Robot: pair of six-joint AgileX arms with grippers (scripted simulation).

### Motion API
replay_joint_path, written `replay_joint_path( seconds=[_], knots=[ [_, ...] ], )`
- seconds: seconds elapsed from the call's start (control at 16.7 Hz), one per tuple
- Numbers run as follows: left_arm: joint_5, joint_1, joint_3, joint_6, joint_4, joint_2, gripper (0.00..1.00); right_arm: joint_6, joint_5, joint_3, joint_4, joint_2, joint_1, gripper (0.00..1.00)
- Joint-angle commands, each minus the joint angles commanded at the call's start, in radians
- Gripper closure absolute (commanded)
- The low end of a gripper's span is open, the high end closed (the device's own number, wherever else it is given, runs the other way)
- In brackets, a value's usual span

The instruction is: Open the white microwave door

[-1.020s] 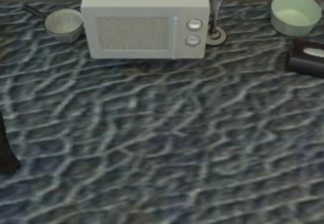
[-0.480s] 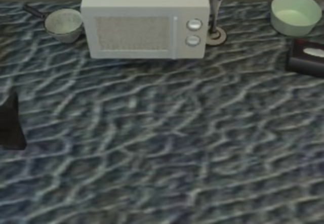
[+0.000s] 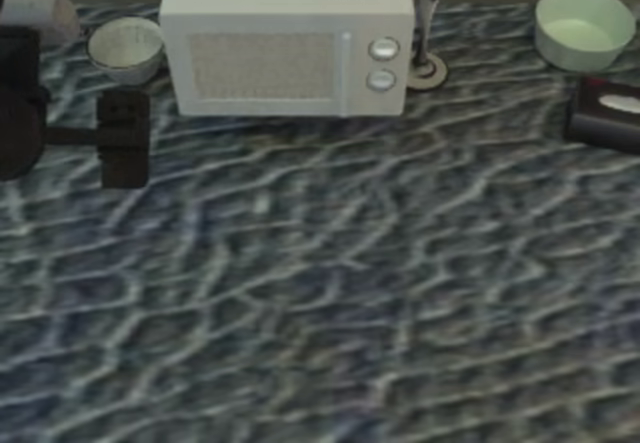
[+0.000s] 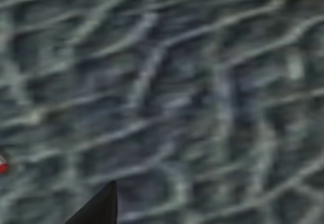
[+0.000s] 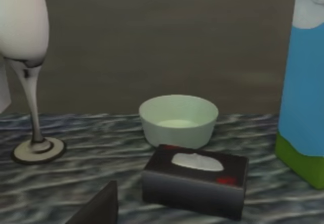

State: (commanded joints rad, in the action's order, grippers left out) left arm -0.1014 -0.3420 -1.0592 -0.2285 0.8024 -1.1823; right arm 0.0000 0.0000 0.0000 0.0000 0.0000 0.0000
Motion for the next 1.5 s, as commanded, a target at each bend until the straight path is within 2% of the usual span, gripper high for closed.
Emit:
replay_joint_path(
  seconds=[0.48, 0.9, 1.14, 1.5],
  knots=[
    [-0.112, -0.203, -0.76, -0.19, 0.417, -0.735, 0.0, 0.0, 0.0, 0.0, 0.0, 0.0, 0.0, 0.0],
    [-0.199, -0.319, -1.33, -0.346, 0.544, -1.093, 0.0, 0.0, 0.0, 0.0, 0.0, 0.0, 0.0, 0.0],
    [-0.224, -0.346, -1.479, -0.394, 0.547, -1.162, 0.0, 0.0, 0.0, 0.0, 0.0, 0.0, 0.0, 0.0],
    [-0.225, -0.343, -1.489, -0.397, 0.546, -1.163, 0.0, 0.0, 0.0, 0.0, 0.0, 0.0, 0.0, 0.0]
  ],
)
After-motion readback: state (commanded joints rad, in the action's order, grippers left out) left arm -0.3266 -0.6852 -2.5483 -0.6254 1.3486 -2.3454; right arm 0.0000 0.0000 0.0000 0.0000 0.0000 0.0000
